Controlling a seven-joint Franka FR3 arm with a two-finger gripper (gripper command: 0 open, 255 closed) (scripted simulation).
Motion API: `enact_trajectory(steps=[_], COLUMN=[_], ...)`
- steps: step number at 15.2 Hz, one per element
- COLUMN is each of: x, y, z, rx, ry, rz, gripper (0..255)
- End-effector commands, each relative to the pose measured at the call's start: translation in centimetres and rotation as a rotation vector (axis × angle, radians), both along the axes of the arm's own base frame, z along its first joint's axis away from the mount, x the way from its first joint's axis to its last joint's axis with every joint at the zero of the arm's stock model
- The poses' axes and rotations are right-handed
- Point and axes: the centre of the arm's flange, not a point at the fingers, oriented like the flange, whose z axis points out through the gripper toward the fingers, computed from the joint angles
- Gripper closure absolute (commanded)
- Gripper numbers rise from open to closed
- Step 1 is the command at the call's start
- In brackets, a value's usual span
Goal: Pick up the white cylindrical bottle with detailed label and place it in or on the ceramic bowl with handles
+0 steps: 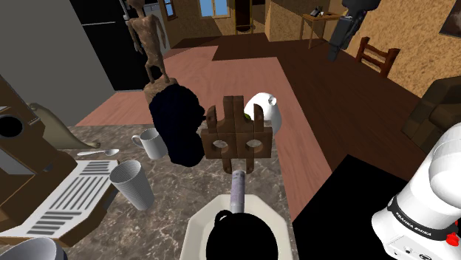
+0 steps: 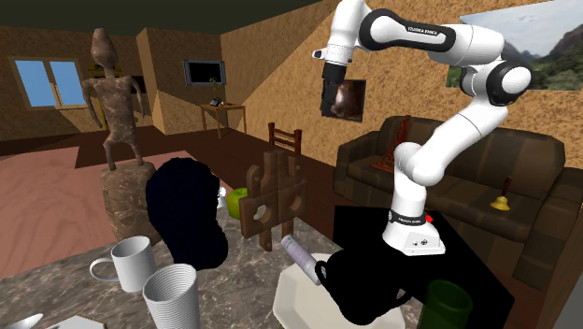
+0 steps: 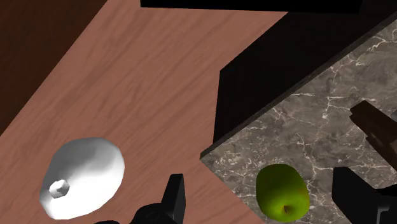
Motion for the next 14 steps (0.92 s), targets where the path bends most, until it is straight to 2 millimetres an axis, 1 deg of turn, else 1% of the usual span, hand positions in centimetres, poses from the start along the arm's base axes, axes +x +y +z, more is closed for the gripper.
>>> enact_trajectory(steps=[1,8,14], x=[0.0,-1.3,-1.5], y=[0.0,6.7,12.6], z=[0.0,-6.2,-11.4], rx=[0.0,0.031,0.057], ry=[0.0,0.001,0.002], rz=[0.0,-0.157,-0.291], gripper=[0,0,0])
